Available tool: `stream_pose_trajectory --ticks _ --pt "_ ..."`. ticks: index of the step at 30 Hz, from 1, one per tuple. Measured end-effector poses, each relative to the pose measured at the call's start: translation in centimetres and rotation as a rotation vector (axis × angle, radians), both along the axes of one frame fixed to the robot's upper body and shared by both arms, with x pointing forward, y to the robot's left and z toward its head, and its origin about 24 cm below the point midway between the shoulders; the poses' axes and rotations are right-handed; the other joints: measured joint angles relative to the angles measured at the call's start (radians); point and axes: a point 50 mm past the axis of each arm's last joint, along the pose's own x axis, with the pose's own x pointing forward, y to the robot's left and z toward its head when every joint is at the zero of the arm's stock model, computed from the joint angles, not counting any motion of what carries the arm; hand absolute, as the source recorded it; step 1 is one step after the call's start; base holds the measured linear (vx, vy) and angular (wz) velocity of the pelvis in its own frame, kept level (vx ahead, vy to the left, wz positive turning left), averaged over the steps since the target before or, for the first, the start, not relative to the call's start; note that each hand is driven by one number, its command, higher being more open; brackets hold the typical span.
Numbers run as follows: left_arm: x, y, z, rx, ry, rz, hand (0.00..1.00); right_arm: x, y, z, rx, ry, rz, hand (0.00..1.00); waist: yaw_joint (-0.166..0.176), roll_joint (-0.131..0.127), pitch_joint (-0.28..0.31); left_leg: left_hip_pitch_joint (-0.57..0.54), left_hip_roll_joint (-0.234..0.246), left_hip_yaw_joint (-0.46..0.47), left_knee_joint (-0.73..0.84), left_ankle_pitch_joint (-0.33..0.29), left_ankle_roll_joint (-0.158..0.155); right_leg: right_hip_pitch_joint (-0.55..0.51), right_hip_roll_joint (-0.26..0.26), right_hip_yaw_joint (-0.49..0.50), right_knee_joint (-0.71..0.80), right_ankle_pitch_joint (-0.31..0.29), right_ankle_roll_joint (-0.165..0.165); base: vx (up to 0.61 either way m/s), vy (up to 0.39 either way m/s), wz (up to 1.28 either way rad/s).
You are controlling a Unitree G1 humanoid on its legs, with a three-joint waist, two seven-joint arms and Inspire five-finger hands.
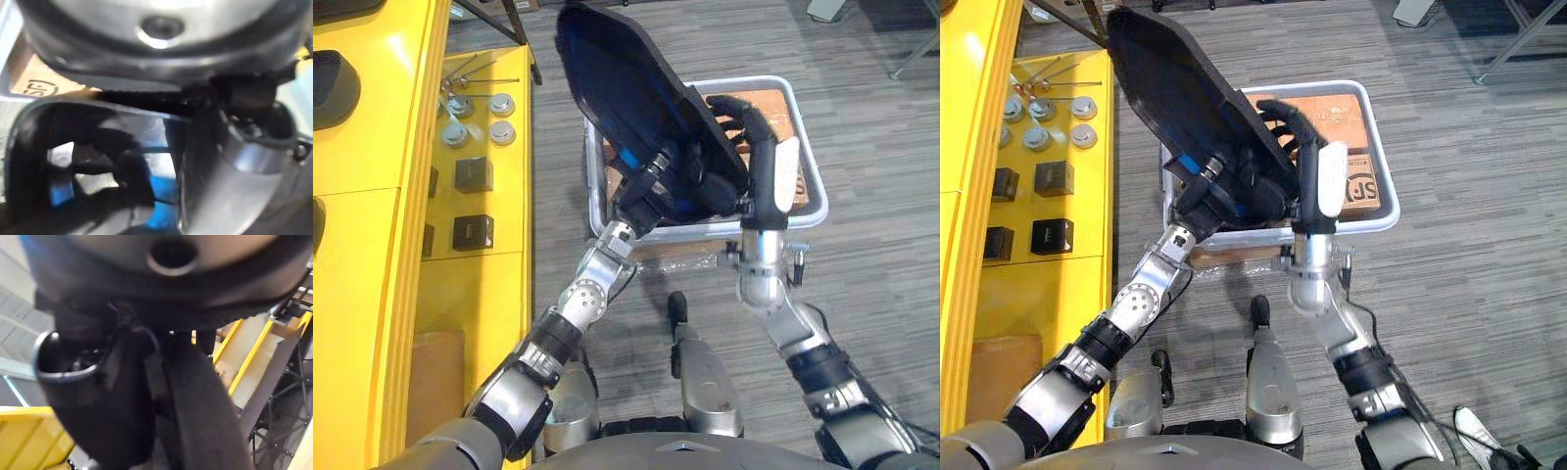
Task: Walk over and take three plastic housings, then place them on the shelf
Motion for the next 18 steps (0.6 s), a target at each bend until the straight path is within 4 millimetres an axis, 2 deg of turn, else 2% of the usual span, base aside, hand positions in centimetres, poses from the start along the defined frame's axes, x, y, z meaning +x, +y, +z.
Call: stream_pose_trajectory --ticks 1,3,6,12,15,18 --pt "-0.2 0.4 0.2 -0.005 -0.002 0.038 0.00 -0.2 -0.1 -0.4 0.009 0.024 0.001 1.00 -0.001 0.003 -0.004 0.011 0.000 0.000 -0.006 0.001 0.000 0.008 0.000 -0.005 0.000 0.000 0.000 0.03 0.028 0.00" --pt "-1.1 1.8 -0.3 0.055 -0.002 0.184 0.00 -1.4 -0.5 -2.2 0.069 0.133 0.022 1.00 0.003 0.023 -0.081 0.014 -0.001 0.005 -0.032 0.003 0.000 0.007 0.000 -0.011 -0.010 -0.007 0.003 0.02 0.014 -0.01" --pt "-2.9 3.8 -0.6 0.193 -0.007 0.374 0.00 -3.5 -1.5 -2.9 0.217 0.203 0.023 1.00 0.007 0.043 -0.148 0.047 -0.001 0.014 -0.057 0.005 0.000 0.027 0.000 -0.010 -0.016 -0.015 0.010 0.06 0.046 -0.05" --pt "-5.5 9.6 -0.6 0.516 -0.028 0.777 0.00 -6.4 -5.6 -4.0 0.407 0.302 -0.028 1.00 0.000 0.039 -0.231 0.071 -0.012 0.025 -0.082 0.010 0.003 0.052 -0.008 -0.008 -0.053 -0.017 0.014 -0.01 0.046 -0.03" --pt "-6.9 10.9 -1.6 0.650 0.010 0.872 0.00 -7.4 -6.2 -4.6 0.465 0.364 0.057 1.00 -0.001 0.039 -0.250 0.081 -0.013 0.028 -0.094 0.012 0.002 0.064 -0.010 -0.018 -0.069 -0.014 0.017 -0.01 0.011 -0.01" --pt "-8.2 11.8 -2.8 0.803 0.044 0.945 0.00 -8.3 -5.7 -5.6 0.499 0.440 0.144 1.00 0.003 0.034 -0.273 0.079 -0.015 0.025 -0.106 0.017 0.001 0.066 -0.014 -0.031 -0.080 -0.011 0.016 0.01 0.015 0.05"
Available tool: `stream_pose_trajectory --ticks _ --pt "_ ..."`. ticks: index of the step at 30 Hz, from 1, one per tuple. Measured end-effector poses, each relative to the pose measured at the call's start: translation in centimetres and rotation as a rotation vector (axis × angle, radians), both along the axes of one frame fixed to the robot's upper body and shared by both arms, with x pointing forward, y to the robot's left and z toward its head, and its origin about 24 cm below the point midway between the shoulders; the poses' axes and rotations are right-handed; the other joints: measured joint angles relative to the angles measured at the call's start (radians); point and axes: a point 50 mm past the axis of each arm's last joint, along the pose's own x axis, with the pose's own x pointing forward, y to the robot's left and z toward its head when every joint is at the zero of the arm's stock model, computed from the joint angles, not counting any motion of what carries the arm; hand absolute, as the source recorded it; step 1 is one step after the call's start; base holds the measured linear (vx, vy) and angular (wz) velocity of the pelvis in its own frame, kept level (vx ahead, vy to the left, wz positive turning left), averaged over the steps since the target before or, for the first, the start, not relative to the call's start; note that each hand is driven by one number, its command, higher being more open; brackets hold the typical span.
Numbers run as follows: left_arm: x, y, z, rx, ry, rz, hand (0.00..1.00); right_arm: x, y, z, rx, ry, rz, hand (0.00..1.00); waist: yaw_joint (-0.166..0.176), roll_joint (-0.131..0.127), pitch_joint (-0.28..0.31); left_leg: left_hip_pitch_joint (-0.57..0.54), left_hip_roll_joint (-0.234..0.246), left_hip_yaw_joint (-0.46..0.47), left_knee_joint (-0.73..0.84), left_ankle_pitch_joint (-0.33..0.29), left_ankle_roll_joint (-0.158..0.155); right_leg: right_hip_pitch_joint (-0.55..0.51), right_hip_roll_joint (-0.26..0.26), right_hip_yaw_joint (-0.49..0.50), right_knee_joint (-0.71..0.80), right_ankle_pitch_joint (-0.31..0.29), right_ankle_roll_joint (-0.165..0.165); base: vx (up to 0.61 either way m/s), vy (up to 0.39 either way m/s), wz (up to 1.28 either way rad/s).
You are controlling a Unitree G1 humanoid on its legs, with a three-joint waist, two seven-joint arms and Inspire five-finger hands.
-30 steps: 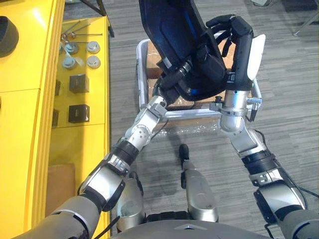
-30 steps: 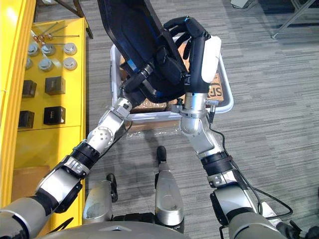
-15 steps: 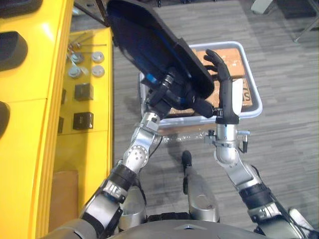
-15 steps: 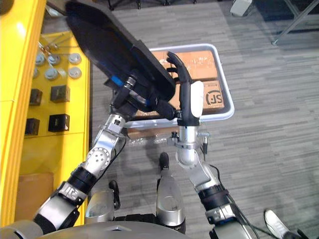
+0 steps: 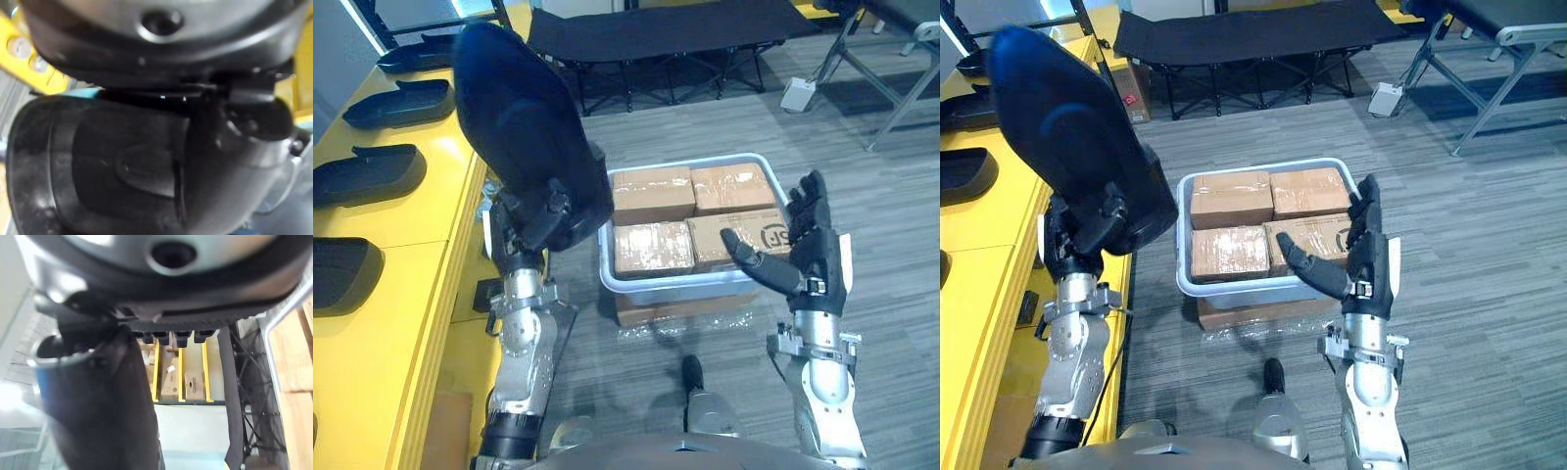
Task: Walk over and take three plastic housings, then place them on the shelf
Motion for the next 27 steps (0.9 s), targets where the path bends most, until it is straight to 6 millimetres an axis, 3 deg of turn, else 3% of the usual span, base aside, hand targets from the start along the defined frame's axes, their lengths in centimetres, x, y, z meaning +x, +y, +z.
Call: stream_pose_trajectory --ticks 3,7,10,15,19,23,26,27 --pt "-1.4 0.3 -0.3 0.031 0.018 0.017 0.00 -0.7 0.5 -0.8 0.038 0.044 0.048 1.00 0.010 -0.003 -0.009 0.000 -0.003 -0.004 -0.011 0.004 0.000 0.000 -0.003 -0.005 -0.004 0.004 -0.001 0.02 0.021 0.04" --pt "-3.2 1.3 0.4 0.044 -0.003 0.035 0.00 -1.1 0.2 -1.6 0.080 0.094 -0.015 1.00 0.024 -0.004 -0.013 -0.008 -0.010 -0.032 -0.013 0.007 0.004 0.011 -0.015 -0.037 -0.005 0.007 0.002 0.03 0.034 0.22" --pt "-4.3 2.4 1.2 0.043 -0.037 0.065 0.00 -1.0 -0.1 -1.9 0.143 0.108 -0.017 1.00 0.052 -0.002 -0.017 -0.019 -0.025 -0.061 -0.019 0.015 0.012 0.017 -0.032 -0.067 -0.006 0.007 0.002 0.00 0.045 0.30" --pt "-6.4 5.0 2.5 0.019 -0.089 0.261 0.00 0.0 1.9 -3.0 0.147 0.169 0.089 1.00 0.099 -0.005 -0.028 -0.039 -0.037 -0.143 -0.024 0.030 0.014 0.052 -0.050 -0.160 -0.008 -0.006 0.004 -0.02 -0.005 0.47" --pt "-9.2 7.5 2.9 0.016 -0.094 0.448 0.00 1.5 3.8 -2.1 0.095 0.139 0.217 1.00 0.165 -0.012 -0.037 -0.074 -0.031 -0.228 0.000 0.038 0.007 0.086 -0.046 -0.245 -0.007 -0.020 -0.001 -0.01 -0.048 0.57" --pt "-11.1 8.9 2.5 0.012 -0.059 0.523 0.00 3.2 4.4 -0.6 0.058 0.082 0.277 1.00 0.205 -0.022 -0.045 -0.098 -0.038 -0.321 0.029 0.039 0.007 0.143 -0.045 -0.338 -0.007 -0.043 0.002 -0.01 -0.031 0.72" --pt "-11.5 9.1 2.5 0.019 -0.064 0.484 0.00 3.8 4.5 -0.3 0.061 0.081 0.269 1.00 0.216 -0.043 -0.058 -0.141 -0.049 -0.347 0.030 0.064 0.054 0.184 -0.062 -0.449 -0.007 -0.068 0.007 -0.02 -0.028 1.17" --pt "-11.3 8.8 2.7 0.027 -0.078 0.432 0.00 3.8 4.2 -0.3 0.063 0.090 0.250 1.00 0.208 -0.053 -0.060 -0.163 -0.040 -0.302 0.029 0.084 0.086 0.206 -0.078 -0.505 -0.007 -0.075 0.015 -0.01 -0.012 1.20"
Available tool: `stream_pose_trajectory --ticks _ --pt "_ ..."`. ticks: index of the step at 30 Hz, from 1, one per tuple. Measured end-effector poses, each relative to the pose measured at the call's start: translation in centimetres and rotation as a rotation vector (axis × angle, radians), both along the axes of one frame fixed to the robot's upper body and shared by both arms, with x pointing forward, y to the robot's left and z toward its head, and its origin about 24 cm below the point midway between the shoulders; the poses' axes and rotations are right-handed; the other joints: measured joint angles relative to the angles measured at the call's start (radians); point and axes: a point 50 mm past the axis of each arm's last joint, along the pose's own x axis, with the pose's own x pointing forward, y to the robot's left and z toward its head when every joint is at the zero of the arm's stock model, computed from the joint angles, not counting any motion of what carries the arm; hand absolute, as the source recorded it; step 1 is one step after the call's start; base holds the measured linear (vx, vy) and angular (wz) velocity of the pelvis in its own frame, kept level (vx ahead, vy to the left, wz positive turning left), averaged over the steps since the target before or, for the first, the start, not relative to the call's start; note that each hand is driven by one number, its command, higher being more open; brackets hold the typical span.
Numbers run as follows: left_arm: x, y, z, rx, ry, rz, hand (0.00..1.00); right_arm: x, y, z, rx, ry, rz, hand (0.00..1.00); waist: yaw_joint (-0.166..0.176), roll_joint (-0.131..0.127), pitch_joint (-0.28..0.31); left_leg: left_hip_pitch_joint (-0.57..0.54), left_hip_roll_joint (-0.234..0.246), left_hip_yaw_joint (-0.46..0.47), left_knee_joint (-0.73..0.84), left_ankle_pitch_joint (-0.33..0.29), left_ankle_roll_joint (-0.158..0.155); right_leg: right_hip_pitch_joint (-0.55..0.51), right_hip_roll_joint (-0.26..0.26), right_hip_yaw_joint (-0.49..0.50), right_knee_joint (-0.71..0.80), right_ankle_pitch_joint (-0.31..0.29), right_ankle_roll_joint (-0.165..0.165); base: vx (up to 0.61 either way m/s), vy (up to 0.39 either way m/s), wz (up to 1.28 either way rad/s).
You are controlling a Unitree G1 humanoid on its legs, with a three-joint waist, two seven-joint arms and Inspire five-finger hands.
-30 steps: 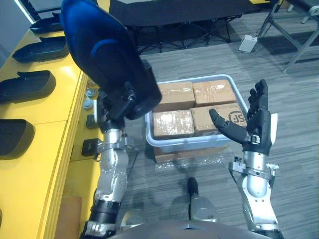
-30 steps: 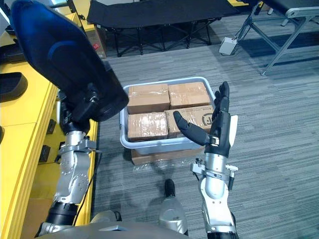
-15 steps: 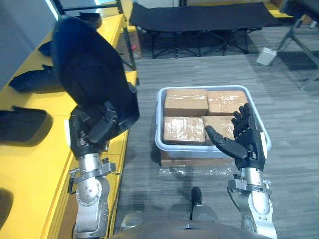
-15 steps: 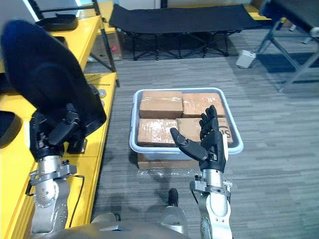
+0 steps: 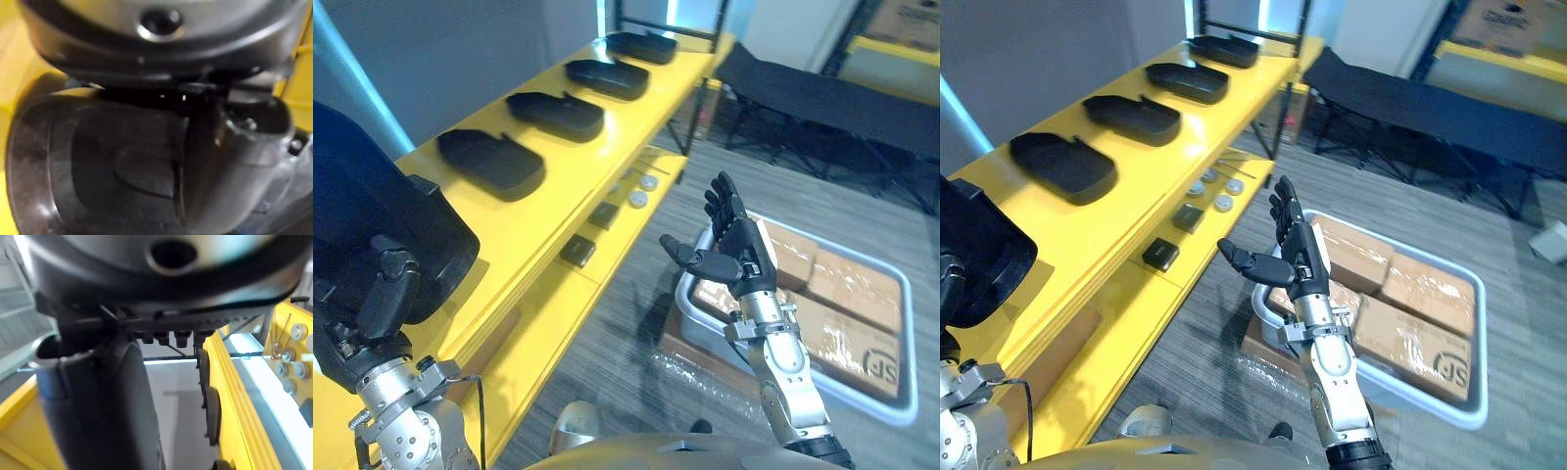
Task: Walk over and take three plastic housings, then place them on the shelf
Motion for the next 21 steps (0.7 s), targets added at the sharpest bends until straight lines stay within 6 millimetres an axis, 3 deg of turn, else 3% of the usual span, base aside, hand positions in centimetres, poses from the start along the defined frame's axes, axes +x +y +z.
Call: stream_pose_trajectory --ticks 1,3,4,7,9,11,13,15,21 --pt "0.1 -0.2 0.1 0.006 -0.005 -0.026 0.00 0.0 -0.1 -0.1 0.000 0.006 -0.011 1.00 -0.002 -0.001 0.000 -0.008 0.009 0.031 -0.003 0.012 0.002 0.010 -0.006 -0.022 0.000 -0.002 0.002 -0.01 0.008 1.33" --pt "0.3 -0.7 0.9 0.042 -0.039 -0.112 0.00 0.1 -0.6 -0.2 -0.009 0.023 -0.053 1.00 0.009 0.005 0.002 -0.014 0.000 0.054 -0.031 0.058 -0.047 0.029 -0.031 -0.048 0.001 -0.009 0.025 0.01 0.082 0.88" --pt "0.3 -0.8 1.1 0.053 -0.049 -0.121 0.00 0.1 -0.6 -0.3 -0.007 0.028 -0.054 1.00 0.009 0.003 0.002 -0.016 -0.009 0.054 -0.039 0.063 -0.049 0.027 -0.037 -0.038 0.006 -0.014 0.031 0.03 0.142 0.56" --pt "0.3 -1.2 2.0 0.074 -0.118 -0.195 0.00 -0.8 -1.0 -1.0 -0.001 0.066 -0.071 1.00 -0.005 0.007 0.003 -0.031 -0.045 0.044 -0.045 0.068 -0.045 -0.029 -0.058 0.135 0.118 -0.108 0.076 0.05 0.119 0.48" --pt "1.2 -2.0 2.4 0.078 -0.157 -0.298 0.00 -2.9 -2.6 -2.1 0.028 0.122 -0.167 1.00 -0.077 0.000 0.007 -0.046 -0.102 -0.047 -0.042 0.077 -0.032 -0.054 -0.025 0.344 0.238 -0.258 0.063 0.07 0.015 1.15" --pt "1.9 -2.8 2.6 0.086 -0.177 -0.374 0.00 -4.2 -3.9 -2.8 0.042 0.156 -0.227 1.00 -0.104 -0.008 0.014 -0.046 -0.129 -0.078 -0.040 0.093 -0.032 -0.058 -0.020 0.397 0.297 -0.304 0.051 0.10 -0.036 0.80" --pt "2.8 -3.6 3.1 0.098 -0.208 -0.433 0.00 -4.6 -4.7 -2.8 0.036 0.150 -0.261 1.00 -0.109 -0.003 0.031 -0.063 -0.132 -0.085 -0.019 0.104 -0.038 -0.057 -0.019 0.385 0.303 -0.307 0.048 0.05 -0.026 0.35" --pt "3.9 -4.4 3.6 0.115 -0.243 -0.480 0.00 -3.8 -5.5 -1.5 -0.004 0.066 -0.277 1.00 -0.111 0.014 0.067 -0.083 -0.119 -0.066 0.024 0.104 -0.039 -0.058 -0.005 0.378 0.306 -0.305 0.044 -0.03 -0.021 0.09" --pt "4.2 -4.5 3.3 0.082 -0.242 -0.470 0.00 -1.3 -4.9 1.8 -0.045 -0.144 -0.239 1.00 -0.105 0.043 0.115 -0.082 -0.078 -0.033 0.033 0.089 -0.038 -0.077 0.024 0.391 0.355 -0.328 0.007 -0.12 -0.030 -0.05"
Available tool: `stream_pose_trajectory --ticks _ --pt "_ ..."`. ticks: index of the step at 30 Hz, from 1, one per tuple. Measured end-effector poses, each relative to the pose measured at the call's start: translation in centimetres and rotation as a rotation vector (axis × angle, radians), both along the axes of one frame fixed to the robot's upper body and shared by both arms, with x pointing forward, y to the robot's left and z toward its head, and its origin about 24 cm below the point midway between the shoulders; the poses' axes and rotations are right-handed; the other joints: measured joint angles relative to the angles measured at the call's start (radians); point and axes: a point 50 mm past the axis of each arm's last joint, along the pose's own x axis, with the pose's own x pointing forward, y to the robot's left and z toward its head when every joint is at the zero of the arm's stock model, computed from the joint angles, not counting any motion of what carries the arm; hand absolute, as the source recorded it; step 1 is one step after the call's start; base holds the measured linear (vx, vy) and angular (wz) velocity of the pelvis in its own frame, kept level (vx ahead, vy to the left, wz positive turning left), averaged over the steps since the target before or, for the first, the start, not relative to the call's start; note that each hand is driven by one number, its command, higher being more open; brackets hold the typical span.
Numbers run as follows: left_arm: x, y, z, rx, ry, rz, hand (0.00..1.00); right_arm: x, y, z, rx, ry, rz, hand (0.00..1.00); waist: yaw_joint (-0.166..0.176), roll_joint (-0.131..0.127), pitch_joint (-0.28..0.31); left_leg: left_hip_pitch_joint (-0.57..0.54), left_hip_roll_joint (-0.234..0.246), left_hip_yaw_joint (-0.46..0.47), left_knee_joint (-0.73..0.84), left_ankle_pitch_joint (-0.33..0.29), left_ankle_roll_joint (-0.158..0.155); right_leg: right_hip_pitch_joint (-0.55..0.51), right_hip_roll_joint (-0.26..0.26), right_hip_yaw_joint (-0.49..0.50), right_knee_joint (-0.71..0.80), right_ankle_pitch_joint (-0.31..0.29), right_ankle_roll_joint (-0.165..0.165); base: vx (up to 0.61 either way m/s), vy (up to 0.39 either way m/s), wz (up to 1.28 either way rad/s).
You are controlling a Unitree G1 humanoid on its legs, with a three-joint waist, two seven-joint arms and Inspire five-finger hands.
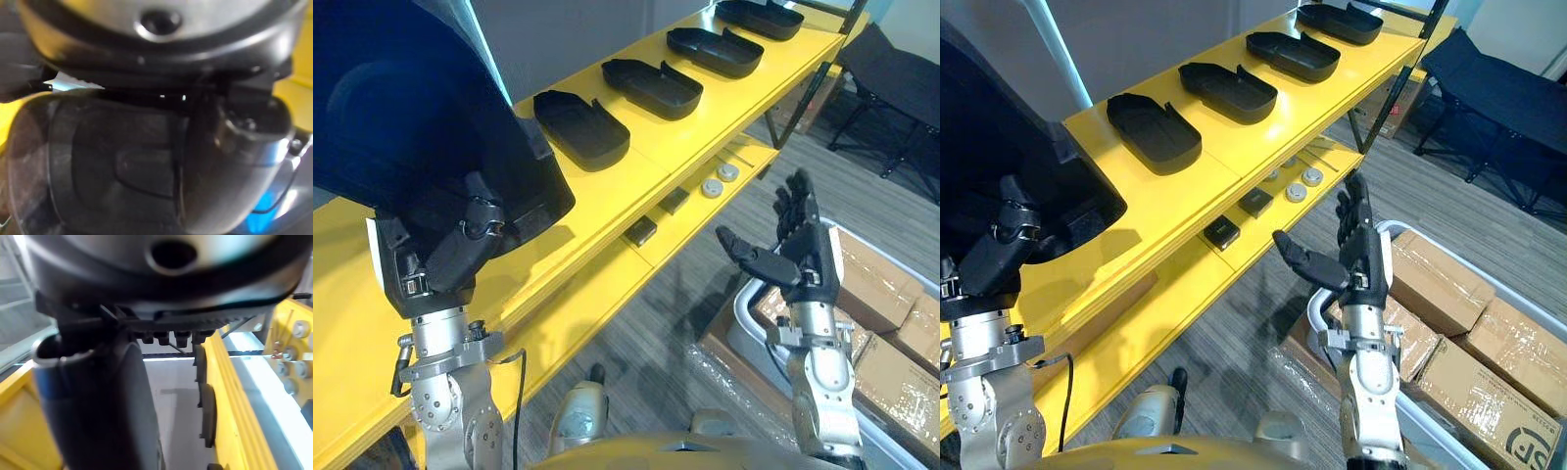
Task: Walk over and take three plastic housings, then place them on the shelf
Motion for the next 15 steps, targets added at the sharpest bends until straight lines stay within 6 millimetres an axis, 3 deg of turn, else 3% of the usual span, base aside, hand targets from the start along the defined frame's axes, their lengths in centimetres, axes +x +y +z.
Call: stream_pose_trajectory --ticks 5,8,10,11,12,13,14,15 --pt "-0.1 0.0 -0.2 0.005 0.012 0.011 0.00 0.2 0.7 0.7 0.010 -0.045 0.020 1.00 0.001 -0.006 0.013 -0.004 0.011 0.067 0.032 -0.009 0.002 0.012 -0.028 -0.022 0.038 -0.037 0.017 -0.05 0.025 0.15" --pt "-0.2 0.0 0.0 0.040 0.006 0.022 0.00 0.4 1.3 1.3 0.033 -0.077 0.022 1.00 0.010 -0.016 0.009 -0.013 -0.019 0.091 0.100 -0.063 0.024 0.039 -0.064 -0.020 0.035 -0.056 0.033 0.04 0.133 0.03" --pt "-0.2 0.0 0.0 0.079 0.015 0.030 0.00 0.6 1.6 1.5 0.064 -0.092 0.002 1.00 0.011 -0.029 -0.003 -0.022 -0.047 0.125 0.160 -0.113 0.063 0.076 -0.095 -0.009 0.009 -0.069 0.012 0.14 0.213 0.09" --pt "-0.2 0.0 0.0 0.089 0.016 0.025 0.00 0.5 1.5 1.5 0.075 -0.093 -0.010 1.00 0.011 -0.032 -0.008 -0.014 -0.060 0.129 0.166 -0.129 0.067 0.093 -0.097 -0.010 0.012 -0.068 -0.009 0.18 0.142 0.12" --pt "-0.2 0.0 0.1 0.098 0.009 0.017 0.00 0.5 1.4 1.6 0.078 -0.100 -0.025 1.00 0.006 -0.027 -0.018 -0.011 -0.072 0.127 0.173 -0.146 0.076 0.047 -0.110 0.010 0.122 -0.040 -0.082 0.16 0.216 0.35" --pt "-0.2 0.0 0.3 0.116 0.002 0.006 0.00 0.5 1.3 1.6 0.076 -0.102 -0.028 1.00 -0.006 -0.018 -0.029 -0.005 -0.075 0.107 0.161 -0.149 0.089 -0.049 -0.111 0.049 0.291 0.051 -0.128 0.15 0.235 0.39" --pt "-0.1 0.1 0.6 0.143 -0.009 -0.005 0.00 0.6 1.4 1.7 0.074 -0.107 -0.030 1.00 -0.003 -0.024 -0.030 0.017 -0.076 0.100 0.141 -0.139 0.101 -0.094 -0.114 0.075 0.375 0.118 -0.125 0.27 0.264 0.46" --pt "0.0 0.2 1.1 0.179 -0.021 -0.021 0.00 0.6 1.4 1.8 0.066 -0.117 -0.028 1.00 -0.003 -0.037 -0.035 0.043 -0.078 0.084 0.120 -0.129 0.117 -0.136 -0.119 0.091 0.462 0.117 -0.105 0.29 0.112 0.29"
